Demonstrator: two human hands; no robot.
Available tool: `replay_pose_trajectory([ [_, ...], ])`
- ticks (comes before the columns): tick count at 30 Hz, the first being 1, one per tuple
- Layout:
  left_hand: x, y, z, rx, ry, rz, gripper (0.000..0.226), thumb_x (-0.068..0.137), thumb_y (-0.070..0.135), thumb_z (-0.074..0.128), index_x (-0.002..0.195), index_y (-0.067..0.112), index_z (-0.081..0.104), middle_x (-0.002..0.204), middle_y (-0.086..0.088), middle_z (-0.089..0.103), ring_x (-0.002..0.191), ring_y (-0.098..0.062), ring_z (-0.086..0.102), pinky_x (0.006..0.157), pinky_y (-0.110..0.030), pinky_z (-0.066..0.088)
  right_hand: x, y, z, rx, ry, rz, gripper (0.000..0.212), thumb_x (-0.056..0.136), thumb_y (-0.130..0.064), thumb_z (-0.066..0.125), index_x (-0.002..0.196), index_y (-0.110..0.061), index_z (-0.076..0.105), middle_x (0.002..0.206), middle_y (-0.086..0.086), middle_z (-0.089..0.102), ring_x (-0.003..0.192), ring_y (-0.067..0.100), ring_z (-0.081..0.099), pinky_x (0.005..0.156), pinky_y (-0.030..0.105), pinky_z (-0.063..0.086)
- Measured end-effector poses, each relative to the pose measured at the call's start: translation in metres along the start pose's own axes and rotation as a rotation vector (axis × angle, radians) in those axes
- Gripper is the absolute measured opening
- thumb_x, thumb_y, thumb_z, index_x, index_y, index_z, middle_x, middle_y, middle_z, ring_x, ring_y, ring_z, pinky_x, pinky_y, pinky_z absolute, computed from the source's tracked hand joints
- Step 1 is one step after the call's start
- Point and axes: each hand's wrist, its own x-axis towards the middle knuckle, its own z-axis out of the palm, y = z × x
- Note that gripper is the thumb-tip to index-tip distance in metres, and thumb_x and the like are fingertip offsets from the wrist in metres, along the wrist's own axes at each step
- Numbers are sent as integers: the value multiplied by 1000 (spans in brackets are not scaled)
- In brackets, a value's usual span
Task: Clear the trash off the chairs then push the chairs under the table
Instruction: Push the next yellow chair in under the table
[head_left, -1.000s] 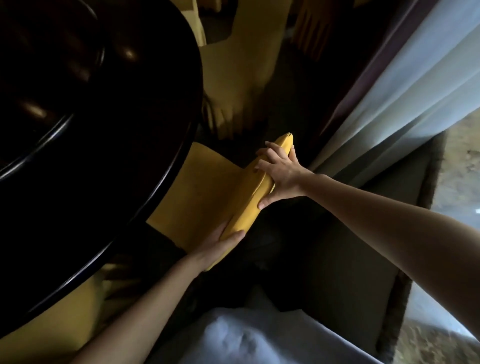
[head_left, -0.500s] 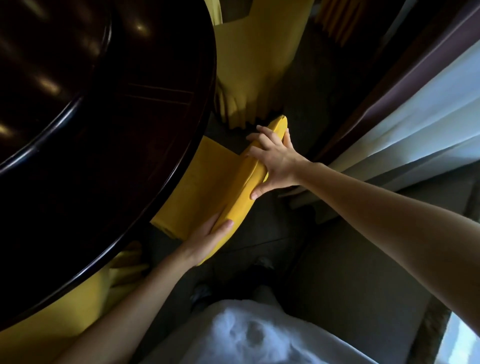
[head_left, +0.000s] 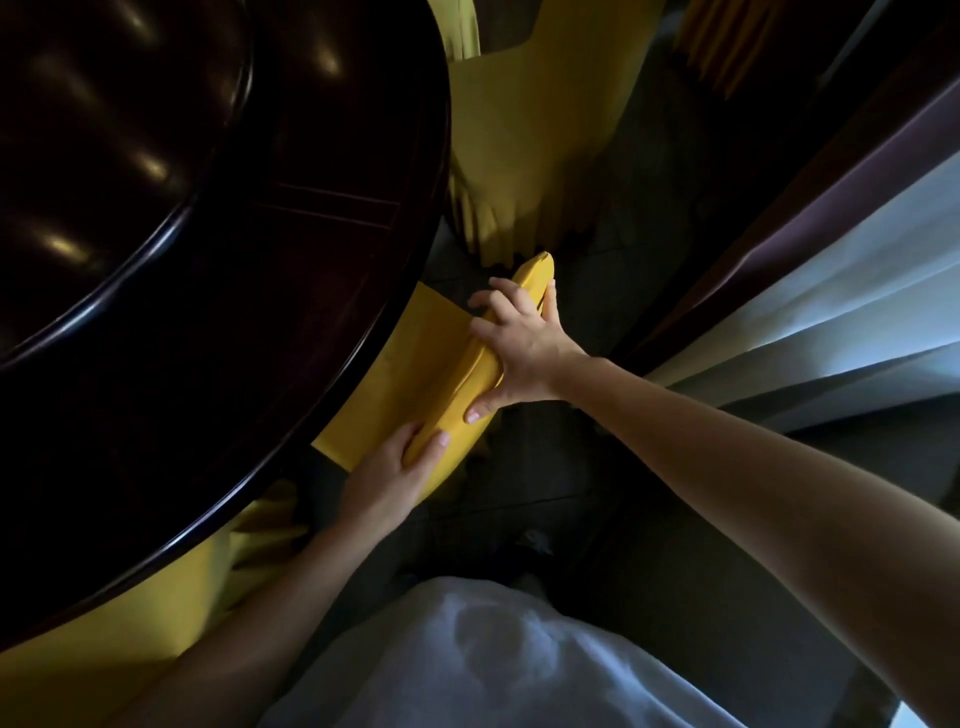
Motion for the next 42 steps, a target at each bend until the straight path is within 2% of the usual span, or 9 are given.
replay_pose_trajectory([
  [9, 0, -4, -2, -32, 7, 68, 58, 72, 78, 32, 100, 36, 61, 91, 5, 64, 79, -5, 58, 69, -32, 51, 0, 0, -3, -19, -25, -3, 108, 48, -88, 58, 137, -29, 40, 149, 4, 22, 144, 29, -2, 101, 79, -3],
  [15, 3, -10, -1, -18, 40, 113, 51, 72, 82, 31, 88, 42, 59, 80, 8, 64, 71, 0, 60, 59, -22, 46, -2, 1, 0, 2, 11, -15, 106, 50, -88, 58, 136, -28, 41, 146, 3, 25, 144, 29, 0, 103, 76, -7],
  [19, 3, -10, 0, 3, 53, 128, 49, 74, 79, 34, 91, 41, 60, 79, 8, 65, 72, -2, 59, 61, -24, 48, -4, -1, -2, -6, 1, -4, 106, 49, -88, 58, 135, -29, 41, 146, 3, 26, 144, 28, 0, 103, 76, -6],
  [25, 6, -6, 0, 38, 54, 73, 43, 75, 76, 34, 76, 41, 59, 74, 6, 64, 70, -6, 59, 64, -28, 48, -4, 2, -5, 9, -23, 7, 106, 50, -86, 60, 137, -29, 38, 153, 3, 15, 145, 26, -10, 103, 76, -5],
  [27, 10, -4, -2, 47, 15, 76, 53, 77, 78, 30, 82, 36, 61, 82, 4, 67, 75, -7, 60, 71, -35, 51, -3, 6, -6, 39, -16, -9, 104, 52, -84, 62, 137, -29, 38, 155, 3, 10, 144, 25, -15, 102, 76, -6],
  [29, 21, 4, -2, 73, -16, 103, 65, 80, 78, 24, 110, 33, 60, 112, 0, 65, 98, -13, 60, 86, -38, 49, -3, 12, -6, 61, 6, -39, 101, 54, -82, 62, 136, -28, 39, 156, 3, 8, 144, 24, -16, 102, 77, -7],
  [32, 58, 37, 0, 141, 48, 87, 75, 81, 70, 15, 144, 32, 27, 151, 0, 34, 134, -21, 36, 109, -44, 30, -2, 29, -5, 94, 28, -96, 98, 59, -80, 62, 137, -27, 38, 157, 2, 8, 145, 20, -16, 105, 73, -10],
  [36, 115, 104, 7, 207, 171, 264, 70, 89, 64, 12, 149, 28, 14, 158, 1, 15, 145, -16, 10, 115, -44, 4, 8, 78, -21, 133, 24, -83, 96, 70, -75, 59, 146, -26, 26, 160, -2, 4, 145, 15, -15, 113, 52, -9],
  [42, 187, 186, 14, 361, 189, 387, 69, 90, 60, 13, 149, 26, 10, 159, 2, 6, 146, -17, -1, 117, -45, -1, 21, 163, -53, 173, 24, 109, 66, 93, -58, 40, 149, -27, 22, 160, -4, 9, 147, 15, -2, 116, 53, 5],
])
